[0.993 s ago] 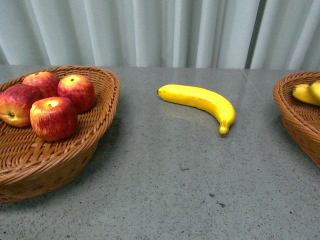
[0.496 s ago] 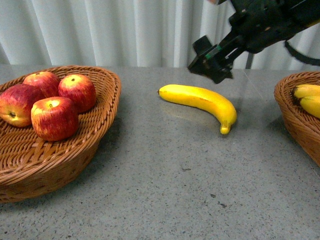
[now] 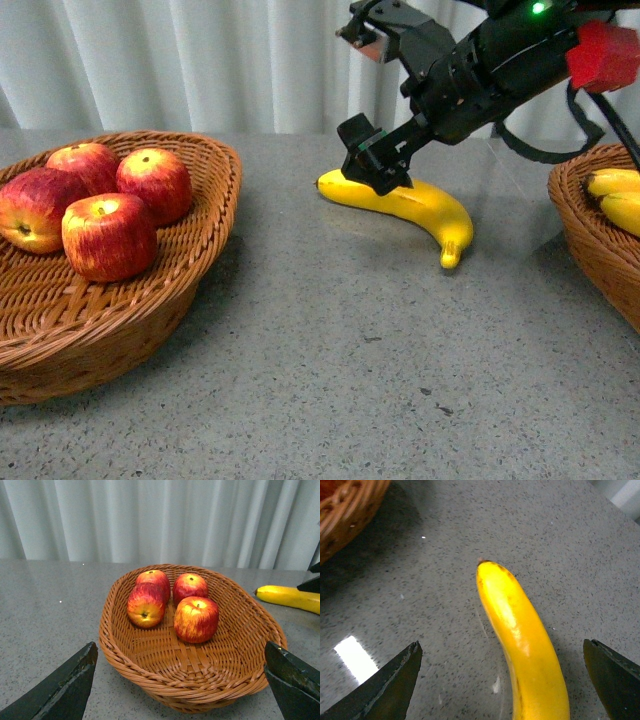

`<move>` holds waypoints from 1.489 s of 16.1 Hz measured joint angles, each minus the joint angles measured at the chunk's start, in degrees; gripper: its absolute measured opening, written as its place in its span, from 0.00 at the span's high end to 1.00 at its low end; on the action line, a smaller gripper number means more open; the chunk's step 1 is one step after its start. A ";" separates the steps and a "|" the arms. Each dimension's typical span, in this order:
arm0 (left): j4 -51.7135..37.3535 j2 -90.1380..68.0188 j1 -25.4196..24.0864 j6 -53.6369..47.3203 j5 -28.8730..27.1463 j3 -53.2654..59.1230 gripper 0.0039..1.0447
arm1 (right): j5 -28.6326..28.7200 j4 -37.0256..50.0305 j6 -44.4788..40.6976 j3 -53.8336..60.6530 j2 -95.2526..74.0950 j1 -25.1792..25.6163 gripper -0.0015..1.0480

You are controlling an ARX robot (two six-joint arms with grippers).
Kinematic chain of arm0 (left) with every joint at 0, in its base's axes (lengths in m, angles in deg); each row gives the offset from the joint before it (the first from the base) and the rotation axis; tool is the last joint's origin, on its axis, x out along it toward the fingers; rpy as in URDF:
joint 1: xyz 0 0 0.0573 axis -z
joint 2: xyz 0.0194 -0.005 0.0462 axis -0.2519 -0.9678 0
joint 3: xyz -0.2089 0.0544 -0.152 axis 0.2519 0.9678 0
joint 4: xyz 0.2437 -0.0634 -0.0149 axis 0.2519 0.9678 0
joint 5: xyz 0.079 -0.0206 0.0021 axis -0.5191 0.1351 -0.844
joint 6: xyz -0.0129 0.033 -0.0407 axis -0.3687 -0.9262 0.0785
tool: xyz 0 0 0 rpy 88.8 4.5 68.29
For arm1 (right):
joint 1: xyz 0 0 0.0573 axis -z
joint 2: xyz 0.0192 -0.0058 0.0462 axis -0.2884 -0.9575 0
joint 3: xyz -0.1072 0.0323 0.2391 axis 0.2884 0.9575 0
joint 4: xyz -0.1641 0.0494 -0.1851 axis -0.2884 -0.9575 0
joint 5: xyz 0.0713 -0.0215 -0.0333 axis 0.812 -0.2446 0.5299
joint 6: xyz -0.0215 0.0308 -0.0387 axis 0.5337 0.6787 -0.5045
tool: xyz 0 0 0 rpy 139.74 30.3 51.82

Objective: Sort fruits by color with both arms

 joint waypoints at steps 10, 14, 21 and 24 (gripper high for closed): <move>0.02 0.00 0.00 0.00 0.00 0.00 0.06 | -8.57 -8.59 4.22 -10.03 -10.60 -0.59 0.43; 0.02 0.00 0.00 0.00 0.00 0.00 0.06 | -5.68 -0.50 8.20 -6.45 -5.42 2.89 0.68; 0.02 0.00 0.00 0.00 0.00 0.00 0.06 | -6.60 6.43 -0.17 24.83 19.19 27.21 0.68; 0.02 0.00 0.00 0.00 0.02 0.00 0.06 | -5.62 6.80 -1.44 27.36 22.36 30.27 0.61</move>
